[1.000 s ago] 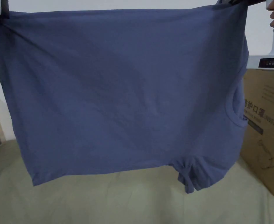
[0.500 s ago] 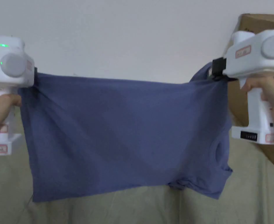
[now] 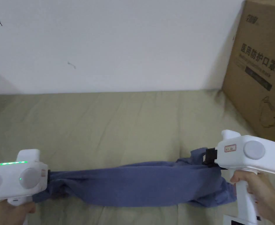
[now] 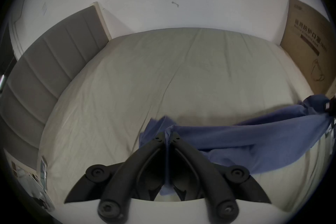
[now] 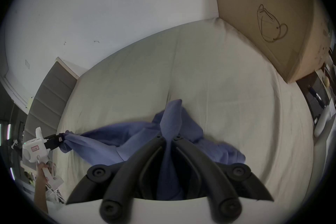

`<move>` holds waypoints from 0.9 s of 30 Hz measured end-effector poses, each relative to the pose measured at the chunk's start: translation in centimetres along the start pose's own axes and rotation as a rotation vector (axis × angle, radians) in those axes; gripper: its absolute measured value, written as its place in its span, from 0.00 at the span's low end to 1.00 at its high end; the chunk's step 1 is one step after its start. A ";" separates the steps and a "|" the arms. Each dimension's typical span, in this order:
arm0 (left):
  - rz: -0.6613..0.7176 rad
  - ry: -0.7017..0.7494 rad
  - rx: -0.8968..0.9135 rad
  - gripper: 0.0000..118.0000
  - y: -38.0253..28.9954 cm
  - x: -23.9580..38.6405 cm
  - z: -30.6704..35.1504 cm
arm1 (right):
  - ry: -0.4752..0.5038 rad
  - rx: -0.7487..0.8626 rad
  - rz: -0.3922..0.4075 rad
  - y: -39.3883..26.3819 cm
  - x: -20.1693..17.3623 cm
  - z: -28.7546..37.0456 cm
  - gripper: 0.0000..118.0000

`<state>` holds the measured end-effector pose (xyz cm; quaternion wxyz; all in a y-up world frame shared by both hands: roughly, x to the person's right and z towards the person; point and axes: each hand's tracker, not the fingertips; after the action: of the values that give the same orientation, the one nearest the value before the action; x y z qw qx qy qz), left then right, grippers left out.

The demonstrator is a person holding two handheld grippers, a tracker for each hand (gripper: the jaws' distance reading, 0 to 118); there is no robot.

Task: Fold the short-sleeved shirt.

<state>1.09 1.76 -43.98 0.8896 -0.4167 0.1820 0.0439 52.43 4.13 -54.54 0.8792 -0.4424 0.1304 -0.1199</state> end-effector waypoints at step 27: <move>0.031 -0.042 0.011 0.01 -30.8 -11.5 25.8 | -0.003 0.048 -0.121 -38.2 0.9 24.8 0.01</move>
<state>4.92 2.15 -2.37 0.8948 -0.4077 0.1698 0.0654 57.92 0.21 -9.48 0.8807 -0.4286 0.0993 -0.1755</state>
